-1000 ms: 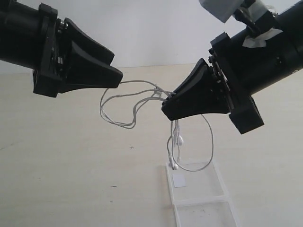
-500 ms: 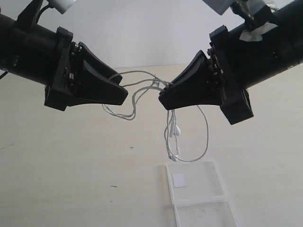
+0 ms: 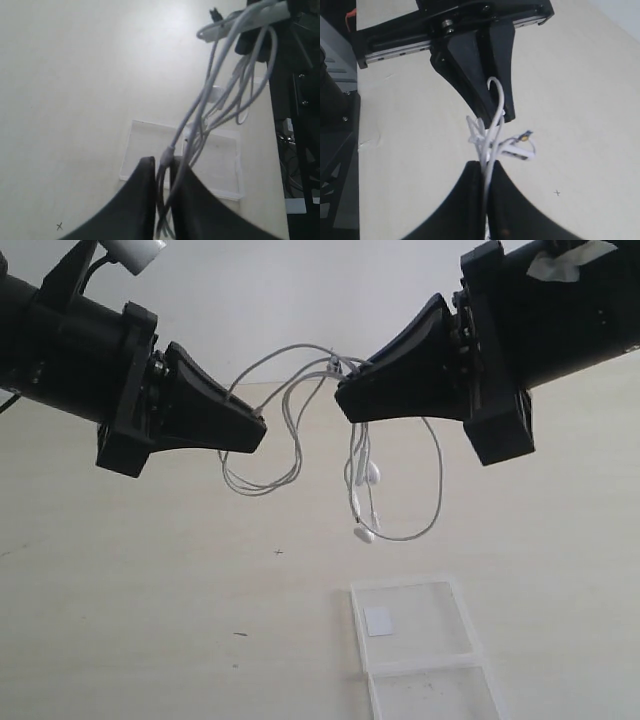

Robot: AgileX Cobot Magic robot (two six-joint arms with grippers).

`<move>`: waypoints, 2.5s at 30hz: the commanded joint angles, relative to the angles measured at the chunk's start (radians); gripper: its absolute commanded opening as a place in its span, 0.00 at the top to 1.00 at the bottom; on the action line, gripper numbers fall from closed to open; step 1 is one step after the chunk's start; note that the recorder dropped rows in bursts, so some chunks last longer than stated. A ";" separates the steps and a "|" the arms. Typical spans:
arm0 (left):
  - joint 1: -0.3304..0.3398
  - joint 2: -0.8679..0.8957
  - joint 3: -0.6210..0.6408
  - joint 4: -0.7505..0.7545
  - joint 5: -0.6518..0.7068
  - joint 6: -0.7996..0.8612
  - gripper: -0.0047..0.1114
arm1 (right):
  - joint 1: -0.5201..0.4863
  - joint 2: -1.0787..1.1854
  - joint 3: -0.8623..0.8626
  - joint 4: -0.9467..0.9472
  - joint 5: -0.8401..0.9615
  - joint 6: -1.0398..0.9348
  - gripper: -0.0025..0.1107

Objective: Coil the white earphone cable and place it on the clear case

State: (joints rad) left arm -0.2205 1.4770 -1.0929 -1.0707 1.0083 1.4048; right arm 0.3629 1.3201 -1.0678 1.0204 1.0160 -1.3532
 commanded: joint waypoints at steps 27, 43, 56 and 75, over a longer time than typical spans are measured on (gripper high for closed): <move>-0.001 0.001 0.002 0.016 0.006 0.002 0.96 | -0.002 -0.017 -0.007 0.232 -0.132 -0.042 0.98; -0.001 -0.003 0.002 -0.022 -0.012 -0.006 0.54 | -0.002 -0.017 -0.007 0.237 -0.177 -0.033 0.98; 0.001 -0.102 0.002 0.079 -0.087 -0.155 0.39 | -0.002 -0.017 -0.007 0.177 -0.259 0.064 0.98; 0.001 -0.106 0.000 0.131 -0.195 -0.374 0.10 | -0.002 -0.015 0.062 0.086 -0.285 0.124 0.98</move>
State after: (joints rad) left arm -0.2205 1.3815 -1.0929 -1.0065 0.8258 1.0923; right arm 0.3629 1.3120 -1.0247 1.1423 0.7578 -1.2520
